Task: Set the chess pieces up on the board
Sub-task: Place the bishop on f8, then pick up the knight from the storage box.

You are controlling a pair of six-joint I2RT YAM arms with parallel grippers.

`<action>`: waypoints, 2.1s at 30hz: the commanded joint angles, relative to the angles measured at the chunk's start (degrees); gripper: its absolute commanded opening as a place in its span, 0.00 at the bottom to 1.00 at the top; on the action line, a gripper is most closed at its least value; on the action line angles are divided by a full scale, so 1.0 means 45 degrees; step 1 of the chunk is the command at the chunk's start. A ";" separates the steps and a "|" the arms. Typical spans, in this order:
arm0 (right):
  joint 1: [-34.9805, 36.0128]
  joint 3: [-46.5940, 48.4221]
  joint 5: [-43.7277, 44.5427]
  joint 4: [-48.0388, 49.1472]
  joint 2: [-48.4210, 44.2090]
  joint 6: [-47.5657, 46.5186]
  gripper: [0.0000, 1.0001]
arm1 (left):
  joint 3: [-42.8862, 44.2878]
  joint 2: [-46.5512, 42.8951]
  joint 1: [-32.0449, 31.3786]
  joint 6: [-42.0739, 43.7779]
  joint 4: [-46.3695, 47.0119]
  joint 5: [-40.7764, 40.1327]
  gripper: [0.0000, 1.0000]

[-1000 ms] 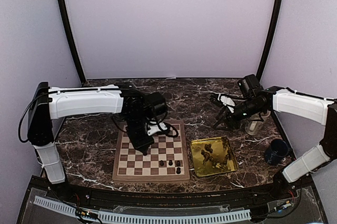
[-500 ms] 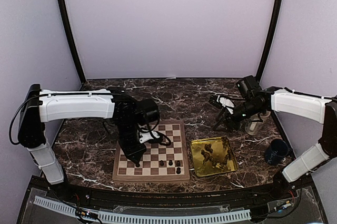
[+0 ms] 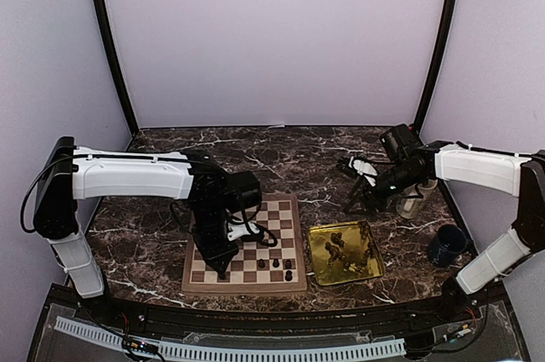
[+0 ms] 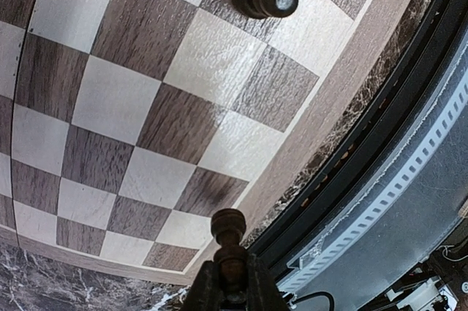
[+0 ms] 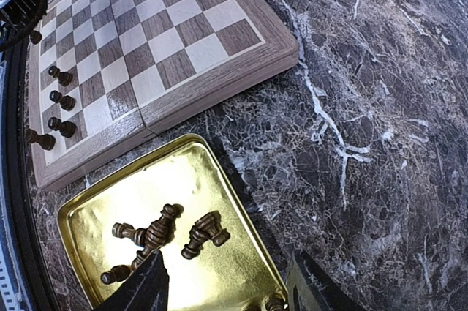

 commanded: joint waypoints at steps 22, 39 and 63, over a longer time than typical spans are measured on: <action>-0.0017 0.0293 -0.0037 -0.0228 0.0340 -0.0143 0.56 | -0.0137 0.0278 -0.0209 -0.0078 0.0199 -0.0898 0.32; 0.0003 0.0324 -0.0041 -0.0308 0.0399 -0.0145 0.56 | 0.0033 -0.0354 -0.0199 0.0046 0.1490 -0.0741 0.34; -0.0018 0.0971 -0.0103 -0.1029 0.0264 -0.0235 0.56 | 0.1212 0.0115 -0.0110 0.0846 0.2168 -0.1658 0.27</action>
